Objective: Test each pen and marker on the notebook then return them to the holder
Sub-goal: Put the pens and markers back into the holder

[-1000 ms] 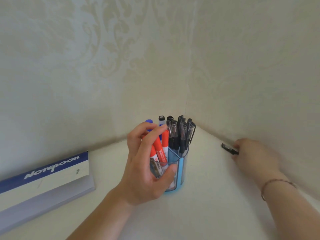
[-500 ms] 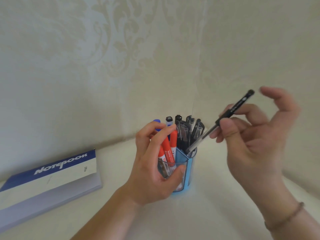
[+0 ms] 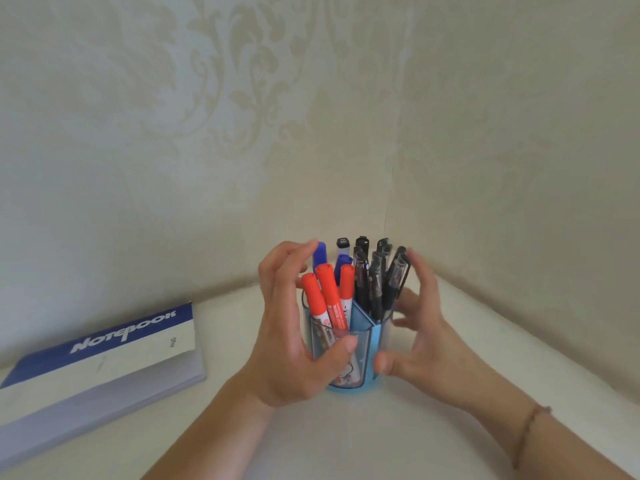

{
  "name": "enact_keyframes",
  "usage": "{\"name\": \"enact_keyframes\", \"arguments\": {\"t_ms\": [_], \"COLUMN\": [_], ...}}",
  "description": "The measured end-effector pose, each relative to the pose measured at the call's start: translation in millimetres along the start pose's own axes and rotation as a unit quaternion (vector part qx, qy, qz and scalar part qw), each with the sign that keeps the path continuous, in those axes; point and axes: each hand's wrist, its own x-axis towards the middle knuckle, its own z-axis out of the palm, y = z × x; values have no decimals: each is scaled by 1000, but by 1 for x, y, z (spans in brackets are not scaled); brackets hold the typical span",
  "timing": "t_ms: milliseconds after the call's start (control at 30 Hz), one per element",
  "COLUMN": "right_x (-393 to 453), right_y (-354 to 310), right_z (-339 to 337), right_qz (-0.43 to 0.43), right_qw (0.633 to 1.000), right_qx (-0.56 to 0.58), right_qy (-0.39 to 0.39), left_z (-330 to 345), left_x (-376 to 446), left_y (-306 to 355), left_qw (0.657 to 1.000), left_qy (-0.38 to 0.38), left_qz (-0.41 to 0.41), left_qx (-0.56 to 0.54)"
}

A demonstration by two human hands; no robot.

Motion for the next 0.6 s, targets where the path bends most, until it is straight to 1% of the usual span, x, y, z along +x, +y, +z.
{"name": "enact_keyframes", "arguments": {"t_ms": [67, 200, 233, 300, 367, 433, 467, 533, 600], "right_x": [3, 8, 10, 14, 17, 18, 17, 17, 17], "right_y": [1, 6, 8, 11, 14, 15, 15, 16, 18], "right_z": [6, 3, 2, 1, 2, 4, 5, 8, 11], "right_qz": [22, 44, 47, 54, 69, 80, 84, 88, 87], "right_qw": [1000, 999, 998, 996, 992, 991, 990, 989, 988], "right_qx": [-2, -7, 2, 5, -1, 1, -2, -14, -24], "right_qy": [-9, 21, 35, 75, 106, 112, 111, 116, 122], "left_z": [-2, 1, 3, 8, 12, 14, 14, 5, -16], "left_x": [0, -1, -2, -3, -4, -5, -6, -3, 3], "left_y": [-1, -5, -8, -15, -22, -26, -25, -21, -15], "left_qw": [1000, 999, 998, 991, 980, 974, 974, 970, 943], "left_qy": [4, -2, -6, -24, -58, -83, -88, -109, -161], "left_qz": [-13, -41, -61, -129, -191, -210, -209, -197, -162], "left_qx": [-3, 1, 11, 32, 19, -4, 9, 97, 241]}}
